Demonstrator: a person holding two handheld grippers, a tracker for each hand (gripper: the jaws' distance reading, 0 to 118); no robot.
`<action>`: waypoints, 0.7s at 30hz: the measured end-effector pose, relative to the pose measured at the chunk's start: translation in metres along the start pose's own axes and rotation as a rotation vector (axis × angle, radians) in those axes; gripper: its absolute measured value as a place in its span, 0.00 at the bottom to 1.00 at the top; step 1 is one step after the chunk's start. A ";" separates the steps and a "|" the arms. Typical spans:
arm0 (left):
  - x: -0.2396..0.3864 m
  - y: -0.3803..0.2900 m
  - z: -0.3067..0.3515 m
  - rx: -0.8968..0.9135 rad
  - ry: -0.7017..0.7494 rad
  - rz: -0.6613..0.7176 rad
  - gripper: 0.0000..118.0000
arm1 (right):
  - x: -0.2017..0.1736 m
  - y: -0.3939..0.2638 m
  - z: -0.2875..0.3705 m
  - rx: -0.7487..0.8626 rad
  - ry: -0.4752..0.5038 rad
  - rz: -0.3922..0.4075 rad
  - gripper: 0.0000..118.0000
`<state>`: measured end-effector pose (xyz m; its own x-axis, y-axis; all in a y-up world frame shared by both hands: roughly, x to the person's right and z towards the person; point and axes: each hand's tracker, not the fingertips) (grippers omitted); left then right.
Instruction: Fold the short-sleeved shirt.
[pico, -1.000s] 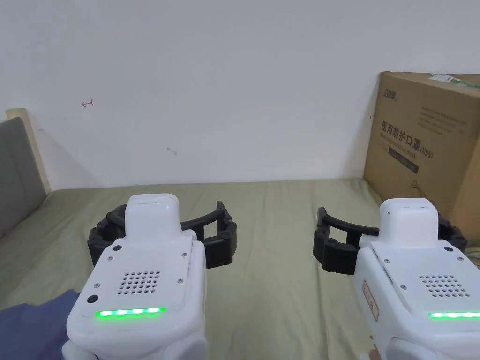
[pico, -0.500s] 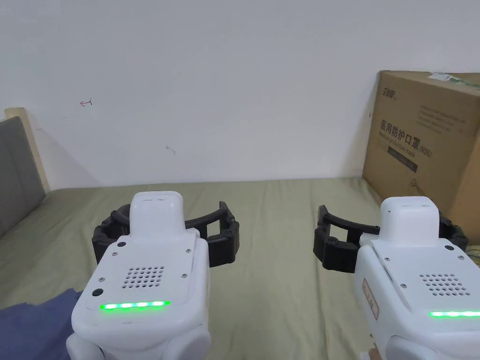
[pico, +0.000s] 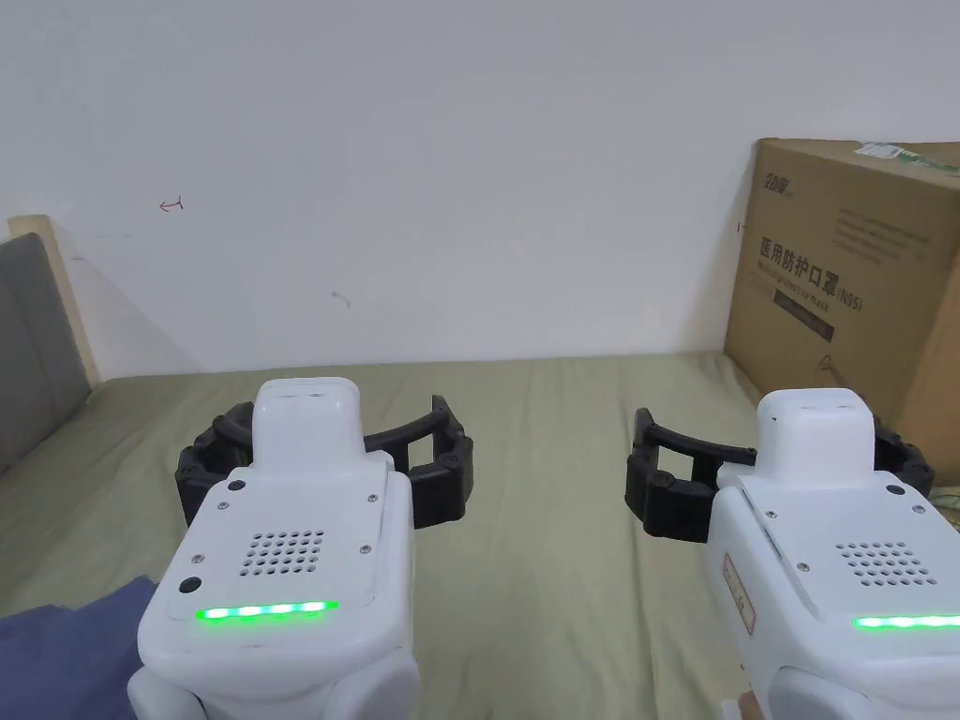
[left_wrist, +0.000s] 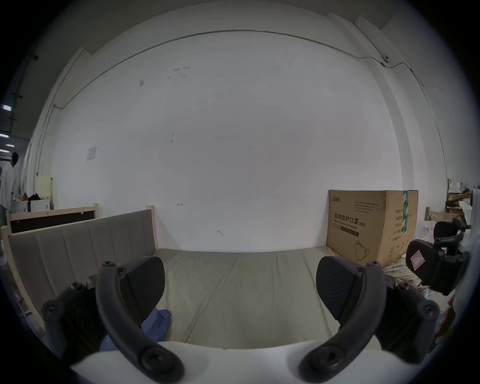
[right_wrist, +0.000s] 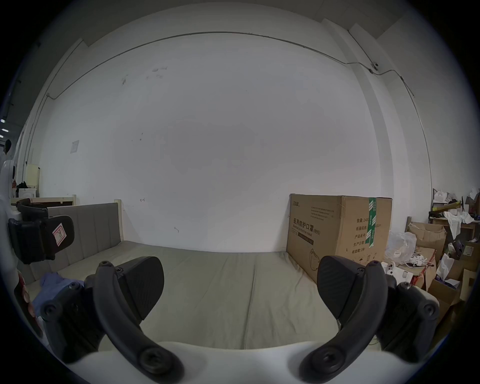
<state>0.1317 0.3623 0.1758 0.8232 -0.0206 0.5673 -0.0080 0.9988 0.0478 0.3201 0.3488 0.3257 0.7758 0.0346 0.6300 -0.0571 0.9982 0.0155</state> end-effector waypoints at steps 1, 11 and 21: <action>-0.001 0.000 0.000 0.001 -0.005 -0.001 0.99 | 0.000 0.000 0.000 0.001 -0.002 0.002 1.00; 0.000 0.000 -0.003 -0.008 0.002 -0.008 0.99 | -0.001 0.001 0.000 0.008 -0.003 0.014 1.00; -0.002 -0.003 -0.004 -0.024 0.013 -0.004 0.99 | -0.003 -0.001 -0.001 0.001 0.001 0.018 1.00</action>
<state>0.1324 0.3593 0.1710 0.8305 -0.0241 0.5565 0.0089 0.9995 0.0300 0.3185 0.3480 0.3234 0.7751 0.0521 0.6297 -0.0715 0.9974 0.0054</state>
